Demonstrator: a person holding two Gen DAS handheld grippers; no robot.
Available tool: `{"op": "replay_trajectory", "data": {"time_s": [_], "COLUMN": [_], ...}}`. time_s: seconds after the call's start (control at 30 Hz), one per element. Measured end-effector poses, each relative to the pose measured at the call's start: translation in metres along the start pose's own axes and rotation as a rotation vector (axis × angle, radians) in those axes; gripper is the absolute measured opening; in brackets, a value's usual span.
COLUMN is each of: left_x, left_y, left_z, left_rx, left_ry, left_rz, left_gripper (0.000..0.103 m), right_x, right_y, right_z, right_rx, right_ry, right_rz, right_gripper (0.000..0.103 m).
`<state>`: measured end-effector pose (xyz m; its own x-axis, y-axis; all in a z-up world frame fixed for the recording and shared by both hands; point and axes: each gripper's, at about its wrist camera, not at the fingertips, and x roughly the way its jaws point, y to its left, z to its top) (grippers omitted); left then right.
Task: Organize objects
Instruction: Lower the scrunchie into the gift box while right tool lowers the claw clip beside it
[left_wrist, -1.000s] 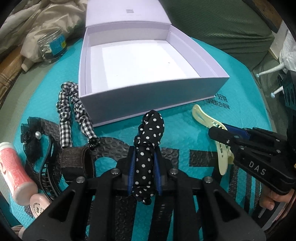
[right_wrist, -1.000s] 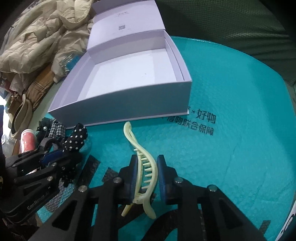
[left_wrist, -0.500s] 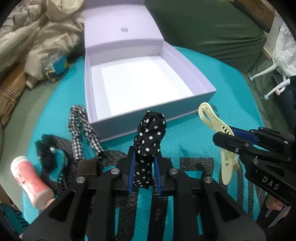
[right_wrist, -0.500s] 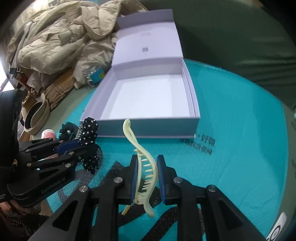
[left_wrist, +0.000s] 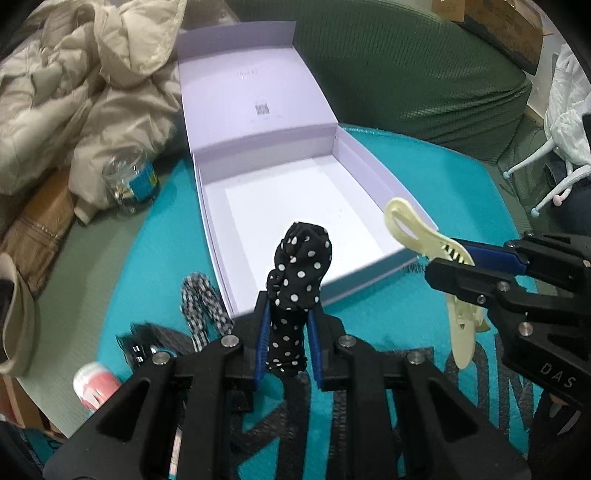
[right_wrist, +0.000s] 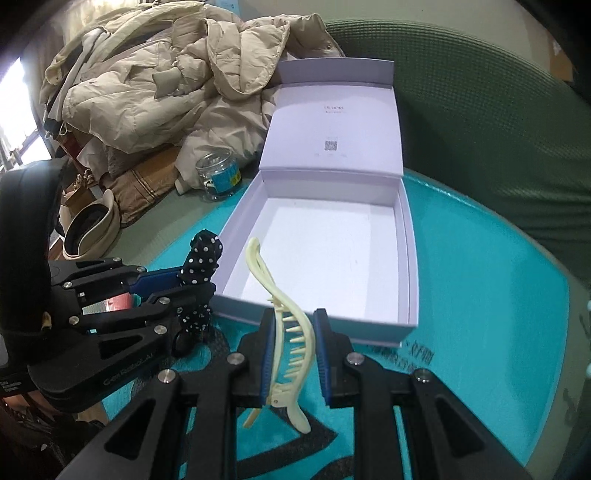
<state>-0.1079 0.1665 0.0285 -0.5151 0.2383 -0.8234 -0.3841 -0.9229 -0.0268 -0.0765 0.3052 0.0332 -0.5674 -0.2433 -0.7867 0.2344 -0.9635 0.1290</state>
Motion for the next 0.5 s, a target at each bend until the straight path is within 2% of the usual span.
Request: {"op": "replay_trajectory", "data": {"time_s": [0.5], "left_x": [0.033], "left_y": [0.008], "left_z": [0.049], "left_rx": [0.06], "left_ry": [-0.019], "left_rz": [0.042], "left_gripper": [0.018], "right_x": [0.037], "right_y": [-0.027], "right_z": [0.045], "right_rx": [0.009], "right_ry": [-0.013], "right_rz": [-0.017], "right_gripper": [0.019]}}
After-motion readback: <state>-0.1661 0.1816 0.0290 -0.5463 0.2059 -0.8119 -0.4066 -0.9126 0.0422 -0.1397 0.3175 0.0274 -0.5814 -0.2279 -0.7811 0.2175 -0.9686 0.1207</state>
